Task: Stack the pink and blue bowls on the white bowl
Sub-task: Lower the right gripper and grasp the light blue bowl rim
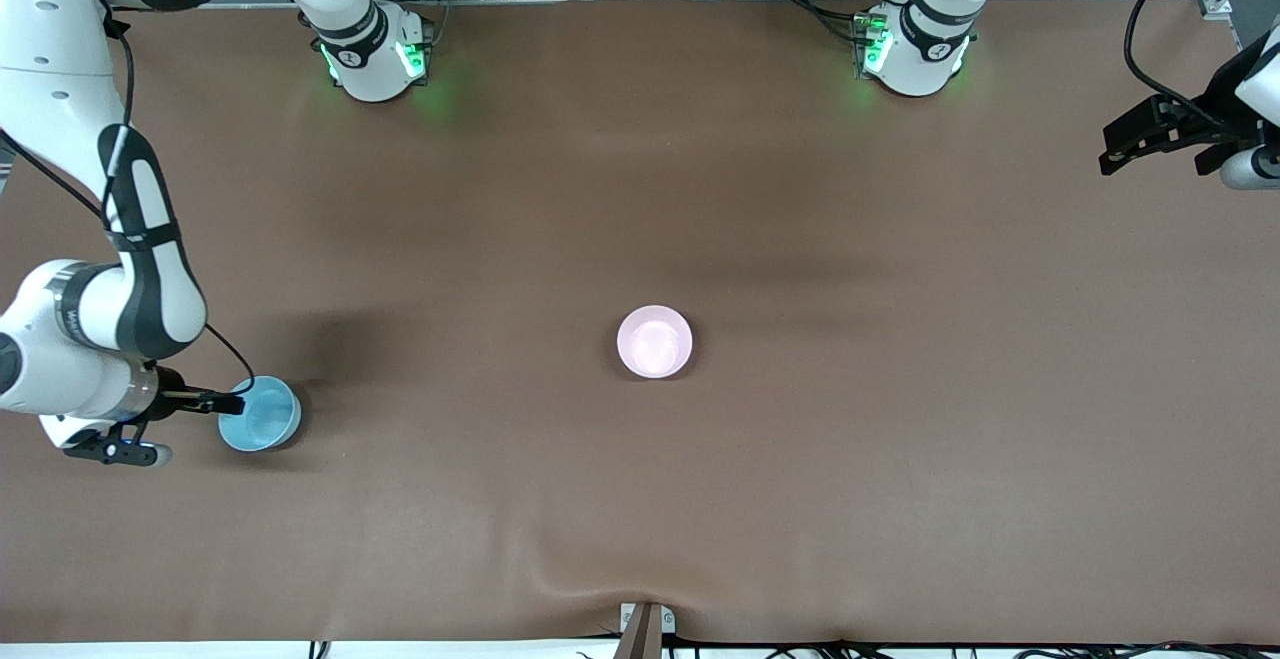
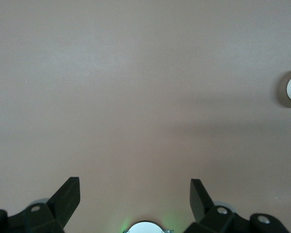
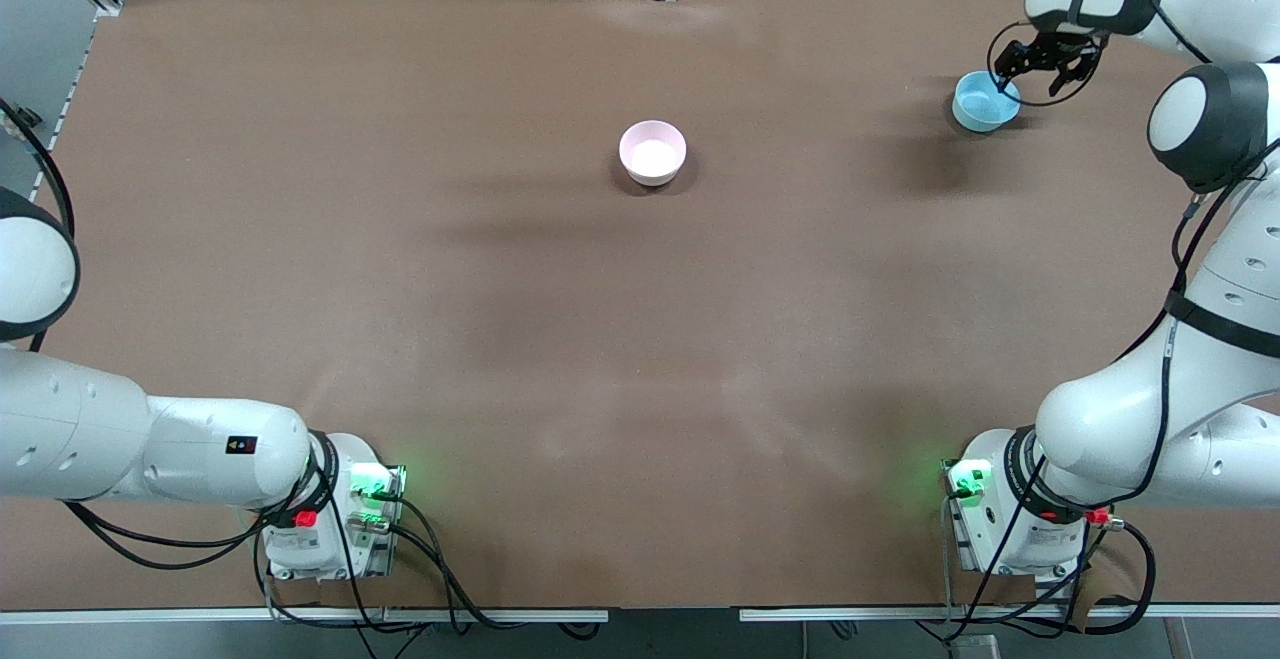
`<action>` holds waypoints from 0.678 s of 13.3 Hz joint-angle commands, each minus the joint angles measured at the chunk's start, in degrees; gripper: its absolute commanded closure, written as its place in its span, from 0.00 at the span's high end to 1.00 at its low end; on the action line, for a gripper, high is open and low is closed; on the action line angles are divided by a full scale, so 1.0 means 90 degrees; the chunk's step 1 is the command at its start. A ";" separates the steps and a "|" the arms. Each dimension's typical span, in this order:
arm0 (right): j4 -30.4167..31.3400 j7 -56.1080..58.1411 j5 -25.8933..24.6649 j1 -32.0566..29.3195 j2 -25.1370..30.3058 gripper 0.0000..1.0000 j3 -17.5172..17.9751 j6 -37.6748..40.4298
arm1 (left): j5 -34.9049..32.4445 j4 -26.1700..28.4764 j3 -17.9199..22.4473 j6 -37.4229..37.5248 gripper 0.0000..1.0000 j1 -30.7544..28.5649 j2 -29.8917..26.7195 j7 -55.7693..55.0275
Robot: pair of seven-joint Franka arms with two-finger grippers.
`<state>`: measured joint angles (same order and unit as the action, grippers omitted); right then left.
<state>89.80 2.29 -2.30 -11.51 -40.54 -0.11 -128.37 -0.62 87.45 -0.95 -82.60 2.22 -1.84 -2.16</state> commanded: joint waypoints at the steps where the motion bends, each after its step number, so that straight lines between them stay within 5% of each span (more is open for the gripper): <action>1: 0.0432 0.0058 -0.0086 -0.0128 0.0032 1.00 0.0080 -0.0531 | 0.0050 -0.0019 0.0037 0.0027 1.00 0.0046 -0.0069 0.0005; 2: 0.0433 0.0049 -0.0086 -0.0128 -0.0017 0.83 0.0080 -0.0532 | 0.0040 -0.0039 0.0008 0.0027 1.00 0.0046 -0.0069 -0.0004; 3: 0.0433 0.0039 -0.0057 -0.0138 -0.0056 0.46 0.0080 -0.0551 | 0.0040 -0.0039 0.0017 0.0027 1.00 0.0046 -0.0069 -0.0004; 5: 0.0442 0.0029 -0.0018 -0.0157 -0.0125 0.04 0.0080 -0.0726 | 0.0069 -0.0029 0.0046 0.0027 1.00 0.0046 -0.0040 0.0015; 9: 0.0413 -0.0010 -0.0008 -0.0167 -0.0105 0.00 0.0090 -0.0727 | 0.0069 -0.0029 0.0037 0.0027 1.00 0.0046 -0.0030 0.0035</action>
<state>93.71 2.27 -2.28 -12.05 -41.31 -0.19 -134.10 -0.62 87.41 -0.98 -82.61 2.28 -1.83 -2.16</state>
